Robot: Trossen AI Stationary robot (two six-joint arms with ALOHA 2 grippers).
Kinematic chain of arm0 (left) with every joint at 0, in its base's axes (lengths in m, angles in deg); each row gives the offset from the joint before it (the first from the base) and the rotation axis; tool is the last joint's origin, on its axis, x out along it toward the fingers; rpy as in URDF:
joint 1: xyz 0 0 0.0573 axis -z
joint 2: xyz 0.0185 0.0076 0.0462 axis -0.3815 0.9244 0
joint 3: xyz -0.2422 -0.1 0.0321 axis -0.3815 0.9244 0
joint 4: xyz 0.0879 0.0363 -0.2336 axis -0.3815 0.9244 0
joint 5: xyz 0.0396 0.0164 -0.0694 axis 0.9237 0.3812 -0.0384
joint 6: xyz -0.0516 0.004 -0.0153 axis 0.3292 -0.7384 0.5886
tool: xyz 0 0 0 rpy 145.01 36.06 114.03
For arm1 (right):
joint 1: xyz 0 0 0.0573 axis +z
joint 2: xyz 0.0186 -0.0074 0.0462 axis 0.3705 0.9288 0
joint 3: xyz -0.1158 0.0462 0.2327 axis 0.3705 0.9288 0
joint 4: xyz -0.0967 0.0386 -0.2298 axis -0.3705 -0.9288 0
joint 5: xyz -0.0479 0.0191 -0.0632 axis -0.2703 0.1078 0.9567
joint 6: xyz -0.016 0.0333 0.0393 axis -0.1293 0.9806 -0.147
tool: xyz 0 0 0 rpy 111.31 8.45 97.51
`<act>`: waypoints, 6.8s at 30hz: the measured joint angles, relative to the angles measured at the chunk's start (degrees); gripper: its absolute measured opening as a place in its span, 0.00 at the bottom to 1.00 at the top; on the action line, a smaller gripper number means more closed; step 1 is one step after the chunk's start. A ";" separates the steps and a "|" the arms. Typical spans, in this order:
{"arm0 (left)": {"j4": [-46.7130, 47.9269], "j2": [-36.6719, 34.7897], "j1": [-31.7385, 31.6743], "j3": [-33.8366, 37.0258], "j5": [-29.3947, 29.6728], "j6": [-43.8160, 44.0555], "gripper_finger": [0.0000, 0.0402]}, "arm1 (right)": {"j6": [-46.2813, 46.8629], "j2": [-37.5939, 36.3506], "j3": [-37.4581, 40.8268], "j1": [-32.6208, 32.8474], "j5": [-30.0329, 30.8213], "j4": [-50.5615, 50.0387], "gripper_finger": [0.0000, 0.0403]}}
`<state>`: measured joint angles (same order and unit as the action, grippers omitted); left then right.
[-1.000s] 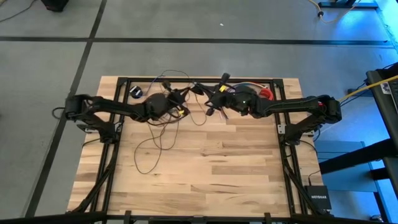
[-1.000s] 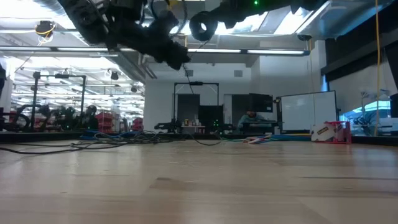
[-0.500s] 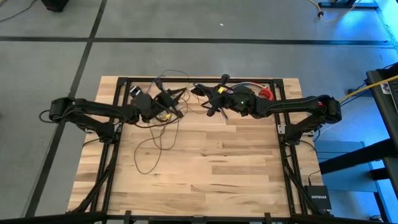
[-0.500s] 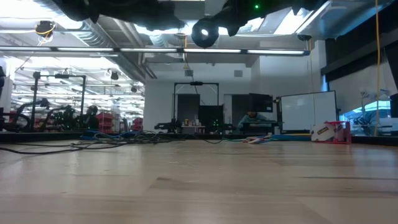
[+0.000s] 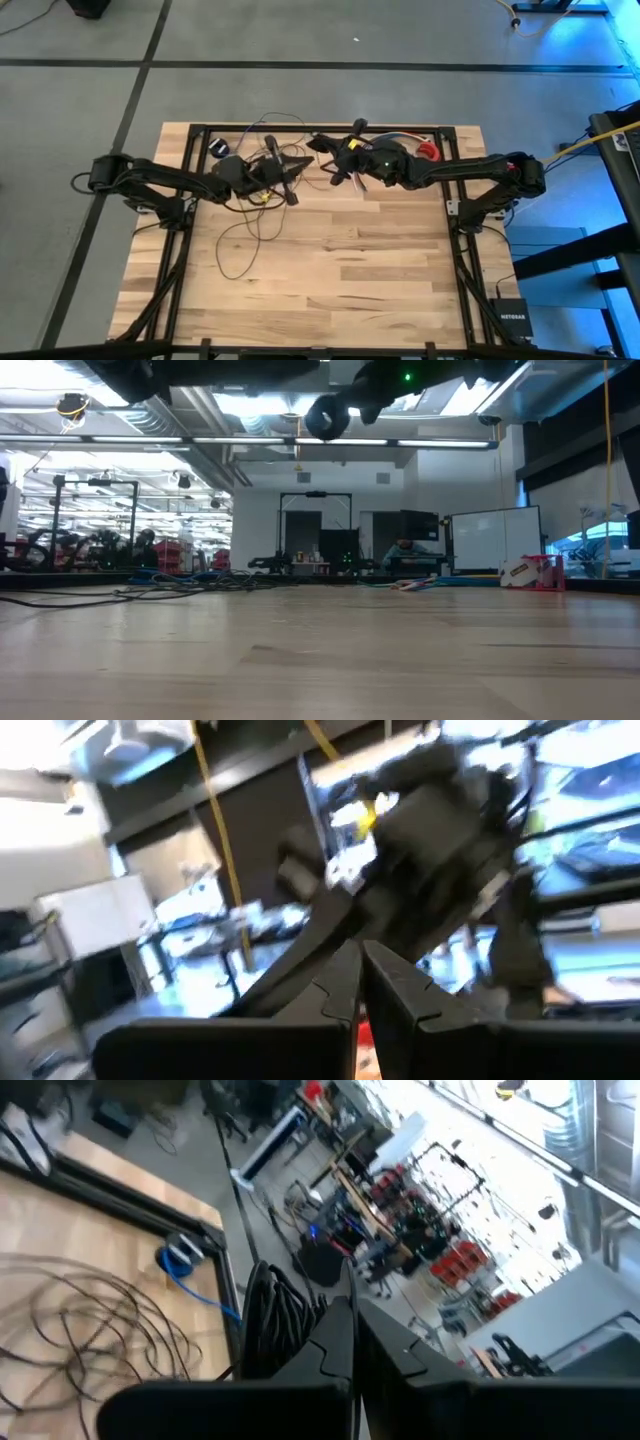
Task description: Coiling cords
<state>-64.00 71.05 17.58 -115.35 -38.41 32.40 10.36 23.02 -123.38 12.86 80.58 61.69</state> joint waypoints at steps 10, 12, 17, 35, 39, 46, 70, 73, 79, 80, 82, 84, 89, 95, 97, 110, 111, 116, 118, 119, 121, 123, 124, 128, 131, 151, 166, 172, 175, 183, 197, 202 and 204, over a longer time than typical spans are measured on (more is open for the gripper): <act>7.12 6.16 1.70 -6.02 -3.43 -0.60 0.01 | -0.03 0.48 0.05 -0.28 1.64 0.70 0.01; 10.50 6.29 2.01 -6.02 -2.97 -3.83 0.01 | -0.20 0.36 0.05 -0.20 1.88 0.74 0.01; 17.75 2.64 3.52 -6.07 10.14 -10.28 0.01 | -0.27 0.28 0.05 -0.17 2.03 -0.07 0.01; 21.60 -2.69 5.38 -6.09 19.90 -14.90 0.01 | -0.36 0.22 0.05 -0.15 2.01 -1.50 0.01; 21.62 -2.69 5.36 -6.09 19.90 -14.90 0.01 | -0.36 0.20 0.05 -0.15 2.01 -3.26 0.02; 22.84 -2.69 5.35 -6.09 19.90 -13.76 0.01 | 1.35 0.20 0.05 -0.15 0.88 -3.98 0.08; 34.74 -2.69 -0.04 -4.62 17.98 -1.76 0.01 | 4.40 -5.95 0.03 -0.11 -1.64 -10.23 0.10; 37.40 -2.69 -1.96 -4.62 16.31 2.64 0.01 | 5.71 -5.95 0.03 -0.11 -4.55 -12.83 0.10; 41.51 -1.58 -6.02 -4.65 13.62 9.31 0.14 | 10.80 -4.82 0.03 -3.71 -8.66 -18.67 0.10; 41.39 -1.00 -6.58 -4.65 13.23 9.83 0.18 | 12.06 -4.21 0.05 -5.34 -10.00 -19.52 0.10; 39.90 0.27 -8.12 -4.65 13.00 9.56 0.25 | 14.34 -2.73 0.07 -8.93 -13.58 -19.70 0.10; 38.18 1.37 -9.95 -4.65 12.90 8.59 0.32 | 17.12 -0.79 0.07 -12.85 -18.26 -19.46 0.10; 31.51 2.07 -15.20 -4.65 12.97 7.73 0.41 | 22.70 4.97 0.07 -19.71 -30.35 -17.39 0.17; 24.09 2.07 -17.49 -4.69 13.01 8.02 0.43 | 20.38 8.95 0.09 -20.79 -35.56 -14.58 0.36; 23.76 2.07 -17.43 -4.69 12.99 6.48 0.43 | 17.67 8.83 -0.06 -20.76 -35.58 -14.21 0.40; 30.21 3.06 -17.10 -4.67 12.99 -4.67 0.43 | 15.83 8.81 -0.30 -20.76 -29.17 -14.63 0.46; 30.24 3.22 -17.62 -4.67 13.02 -5.90 0.43 | 15.76 8.81 -0.30 -20.76 -28.53 -14.68 0.46; 33.48 3.56 -21.36 -4.67 12.97 -5.10 0.43 | 14.53 8.81 -0.30 -20.76 -22.39 -14.27 0.46; 31.67 3.60 -23.34 -4.65 12.99 -3.07 0.43 | 14.70 8.81 -0.32 -20.76 -20.41 -14.26 0.46; 29.90 3.60 -24.25 -4.65 13.01 -0.39 0.43 | 15.10 8.81 -0.32 -20.76 -19.99 -14.46 0.46; 26.98 3.56 -25.96 -4.67 13.05 5.25 0.43 | 16.46 8.81 -0.31 -20.70 -20.00 -15.57 0.46; 26.83 3.54 -27.22 -4.69 13.14 7.97 0.43 | 17.98 8.52 -0.31 -20.21 -19.90 -16.47 0.46; 27.30 3.56 -27.61 -4.69 13.12 8.84 0.43 | 18.12 8.40 -0.31 -19.96 -19.95 -16.43 0.46; 29.75 3.56 -27.29 -4.67 13.10 16.77 0.43 | 18.83 8.31 -0.34 -19.87 -21.22 -16.91 0.46; 31.34 3.46 -24.91 -4.68 13.09 21.32 0.43 | 22.67 8.31 -0.36 -19.99 -25.88 -21.53 0.46; 43.25 4.00 -14.20 -4.69 8.29 24.38 0.43 | 26.86 5.97 1.47 -5.13 -24.94 -41.51 0.46; 43.25 14.20 -19.40 -4.71 -7.50 28.66 0.43 | 32.01 -5.64 20.43 -6.45 -22.48 -20.09 0.46; 41.62 17.37 -18.75 -4.68 -7.59 27.46 0.43 | 34.41 -5.60 23.11 -6.46 -23.46 -15.68 0.46; 39.92 17.37 -18.76 -4.69 -7.45 25.82 0.43 | 34.41 -5.60 23.13 -6.45 -23.46 -15.30 0.46; 40.58 18.69 -19.52 -4.64 -7.46 22.25 0.36 | 35.86 -5.57 23.13 -6.45 -23.47 -12.79 0.46; 38.69 20.86 -19.50 -4.69 -7.58 12.20 0.03 | 38.12 -0.05 23.13 -6.47 -23.47 -4.14 0.46; 37.70 20.72 -19.11 -4.69 -7.60 10.38 0.01 | 43.39 2.69 22.76 -6.47 -23.47 -2.66 0.46; 37.81 20.16 -18.76 -4.69 -7.58 10.22 0.01 | 43.66 2.68 21.77 -6.47 -23.49 -3.41 0.46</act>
<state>-26.19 91.21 -1.17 -120.04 -45.99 42.62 54.02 25.70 -101.61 6.39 57.09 58.28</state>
